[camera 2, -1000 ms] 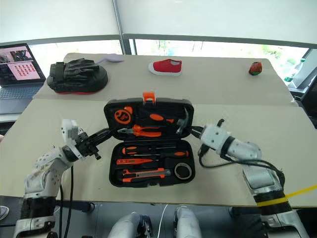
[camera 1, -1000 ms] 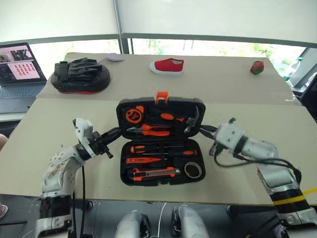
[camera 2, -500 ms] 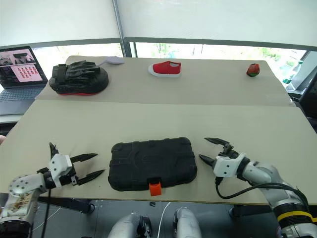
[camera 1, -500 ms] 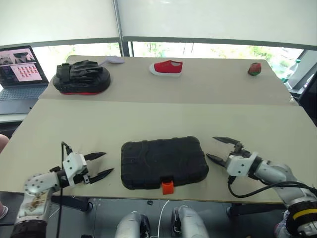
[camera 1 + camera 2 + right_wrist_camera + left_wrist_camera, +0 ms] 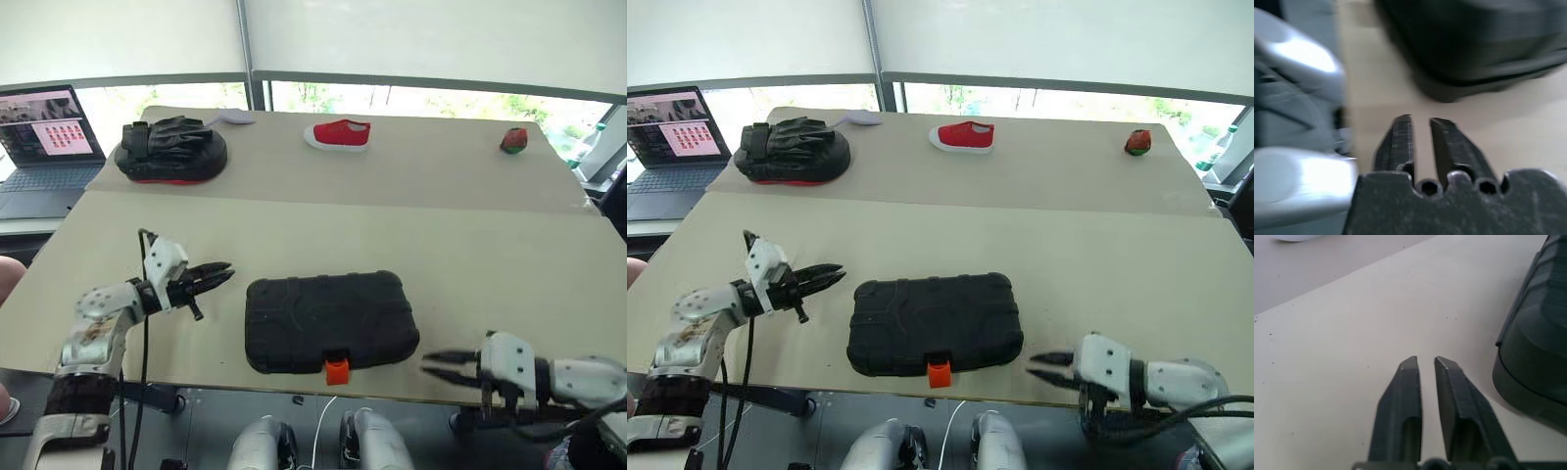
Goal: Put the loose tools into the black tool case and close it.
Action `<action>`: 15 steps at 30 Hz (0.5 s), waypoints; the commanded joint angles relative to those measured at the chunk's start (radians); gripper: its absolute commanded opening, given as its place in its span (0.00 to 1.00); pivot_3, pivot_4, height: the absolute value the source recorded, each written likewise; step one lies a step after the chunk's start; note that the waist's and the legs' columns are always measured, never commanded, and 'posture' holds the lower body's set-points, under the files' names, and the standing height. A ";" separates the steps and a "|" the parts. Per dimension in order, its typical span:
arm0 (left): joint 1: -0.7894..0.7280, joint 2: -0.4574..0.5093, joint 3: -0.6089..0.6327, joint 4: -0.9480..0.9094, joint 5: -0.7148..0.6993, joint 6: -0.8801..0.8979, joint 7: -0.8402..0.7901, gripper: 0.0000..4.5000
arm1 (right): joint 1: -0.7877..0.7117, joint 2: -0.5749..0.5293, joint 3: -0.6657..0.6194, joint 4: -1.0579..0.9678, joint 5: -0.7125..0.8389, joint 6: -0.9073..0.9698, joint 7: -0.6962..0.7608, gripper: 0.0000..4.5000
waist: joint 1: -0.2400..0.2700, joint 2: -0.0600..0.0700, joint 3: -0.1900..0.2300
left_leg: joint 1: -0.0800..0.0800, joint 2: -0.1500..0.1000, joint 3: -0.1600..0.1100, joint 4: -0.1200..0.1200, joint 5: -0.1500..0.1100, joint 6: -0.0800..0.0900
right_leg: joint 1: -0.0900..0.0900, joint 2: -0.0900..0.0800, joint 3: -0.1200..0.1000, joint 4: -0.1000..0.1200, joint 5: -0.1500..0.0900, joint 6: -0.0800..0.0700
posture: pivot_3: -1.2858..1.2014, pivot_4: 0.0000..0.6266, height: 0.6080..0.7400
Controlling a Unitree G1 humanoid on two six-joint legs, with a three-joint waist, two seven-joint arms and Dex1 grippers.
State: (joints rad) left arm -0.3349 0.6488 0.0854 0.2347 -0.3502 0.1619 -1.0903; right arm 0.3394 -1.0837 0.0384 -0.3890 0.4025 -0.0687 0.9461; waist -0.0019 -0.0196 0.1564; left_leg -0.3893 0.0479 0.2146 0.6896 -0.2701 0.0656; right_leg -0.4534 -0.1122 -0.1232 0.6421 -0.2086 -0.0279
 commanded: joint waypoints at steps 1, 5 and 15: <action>-0.047 0.013 -0.067 0.017 0.025 0.063 -0.047 0.00 | -0.074 0.065 0.077 -0.070 -0.078 0.063 -0.015 0.01 | 0.001 -0.002 0.000 | 0.000 0.000 0.000 0.001 0.000 0.000 | 0.000 0.000 0.000 0.000 0.000 0.000 | 0.52 0.24 1.00; -0.079 0.008 -0.103 0.070 0.057 0.045 -0.063 0.00 | -0.206 0.153 0.149 -0.026 -0.138 0.149 -0.032 0.01 | 0.000 -0.004 0.001 | -0.003 0.001 0.000 0.004 -0.002 -0.002 | -0.002 0.000 0.000 0.001 0.000 0.000 | 0.52 0.24 1.00; -0.047 -0.028 -0.079 0.061 0.047 0.034 -0.055 0.00 | -0.497 0.372 0.209 0.222 -0.303 0.119 -0.094 0.01 | -0.013 -0.006 0.002 | -0.006 0.001 0.000 0.007 0.000 0.002 | -0.004 0.000 -0.001 0.004 0.001 -0.001 | 0.52 0.24 1.00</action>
State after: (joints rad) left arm -0.3931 0.6229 -0.0074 0.3360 -0.2806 0.2134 -1.1421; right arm -0.1187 -0.7339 0.2588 -0.2098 0.1317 0.0720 0.8860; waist -0.0154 -0.0261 0.1580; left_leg -0.3947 0.0487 0.2143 0.6964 -0.2700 0.0675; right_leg -0.4575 -0.1120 -0.1237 0.6457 -0.2077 -0.0287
